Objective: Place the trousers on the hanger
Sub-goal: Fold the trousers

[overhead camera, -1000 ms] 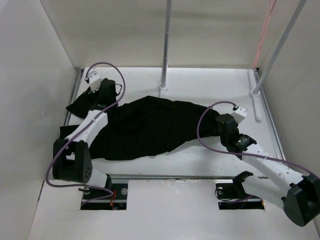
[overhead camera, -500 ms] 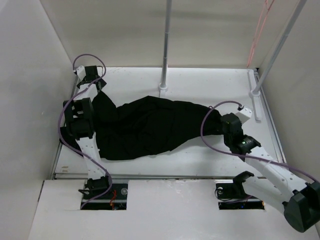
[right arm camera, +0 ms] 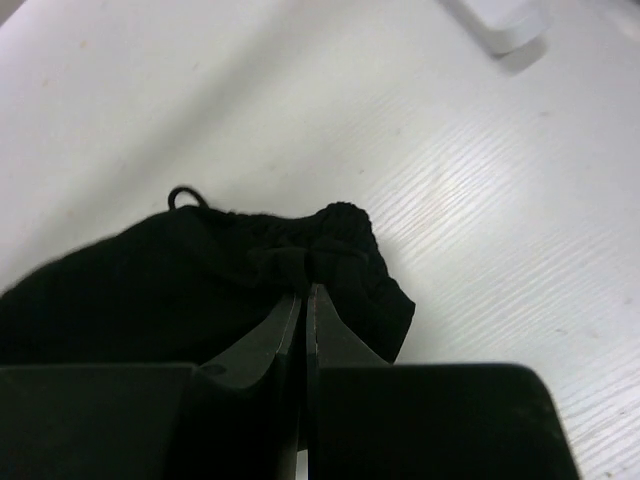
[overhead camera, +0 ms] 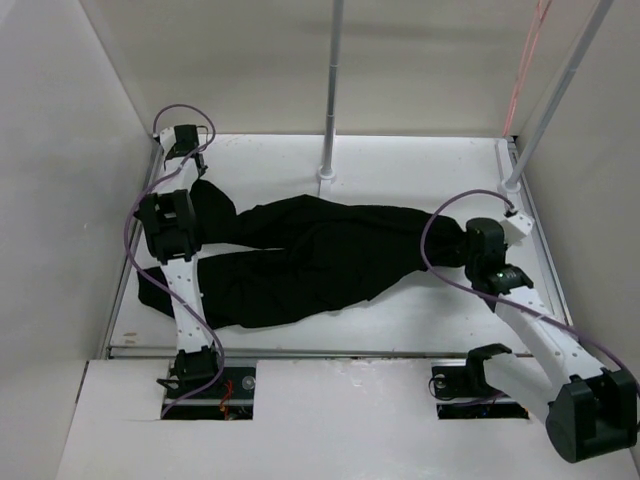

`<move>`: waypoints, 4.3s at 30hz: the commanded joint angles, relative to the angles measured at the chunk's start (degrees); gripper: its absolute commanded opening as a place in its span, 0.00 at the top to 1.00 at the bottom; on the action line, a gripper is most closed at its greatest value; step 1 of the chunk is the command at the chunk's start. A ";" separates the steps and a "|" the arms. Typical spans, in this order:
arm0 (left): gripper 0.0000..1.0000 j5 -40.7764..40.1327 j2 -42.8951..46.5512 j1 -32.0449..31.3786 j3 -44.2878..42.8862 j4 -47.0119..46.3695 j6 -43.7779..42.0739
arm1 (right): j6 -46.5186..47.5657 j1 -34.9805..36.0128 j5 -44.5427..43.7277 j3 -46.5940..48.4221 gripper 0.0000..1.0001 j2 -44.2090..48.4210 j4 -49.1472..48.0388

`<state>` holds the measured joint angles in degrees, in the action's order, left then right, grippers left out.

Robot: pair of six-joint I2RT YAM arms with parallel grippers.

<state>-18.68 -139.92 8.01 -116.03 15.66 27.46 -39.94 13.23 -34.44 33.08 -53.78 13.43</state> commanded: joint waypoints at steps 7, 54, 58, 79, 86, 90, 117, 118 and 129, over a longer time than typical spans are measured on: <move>0.95 -7.95 2.54 1.88 -13.95 1.48 -1.01 | -4.70 -4.40 -1.16 -2.39 0.90 4.21 2.56; 0.26 -2.95 28.48 -73.71 39.04 -30.42 -13.22 | -2.86 -22.42 23.53 11.22 0.40 21.97 6.35; 0.26 0.83 26.28 -74.85 37.90 -30.78 -13.40 | -3.12 -22.51 22.92 9.64 0.40 21.35 5.82; 0.40 3.91 18.99 -76.09 35.35 -36.49 -14.89 | -4.09 -23.21 22.13 7.26 0.42 20.38 3.97; 0.93 0.40 28.97 -74.58 45.59 -37.71 -12.88 | -3.56 -22.86 22.04 5.16 0.64 19.59 3.97; 0.93 -5.91 41.80 -75.29 61.06 -37.64 -10.33 | -3.48 -18.13 21.69 2.26 0.75 15.30 3.36; 0.93 -5.84 66.52 -70.72 88.95 -27.88 7.43 | -4.79 4.47 23.44 6.29 0.34 -23.73 -6.57; 0.93 -6.02 67.66 -70.54 89.57 -27.09 7.86 | -5.49 4.56 24.84 6.29 0.34 -24.26 -7.53; 0.93 -5.14 68.91 -68.87 91.07 -27.70 8.75 | -11.56 0.79 39.10 7.87 0.98 -23.50 -17.65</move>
<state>-24.18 -70.17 -60.66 -25.21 -11.49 35.42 -49.34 15.11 1.34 37.28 -81.62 2.50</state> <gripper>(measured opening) 0.076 0.036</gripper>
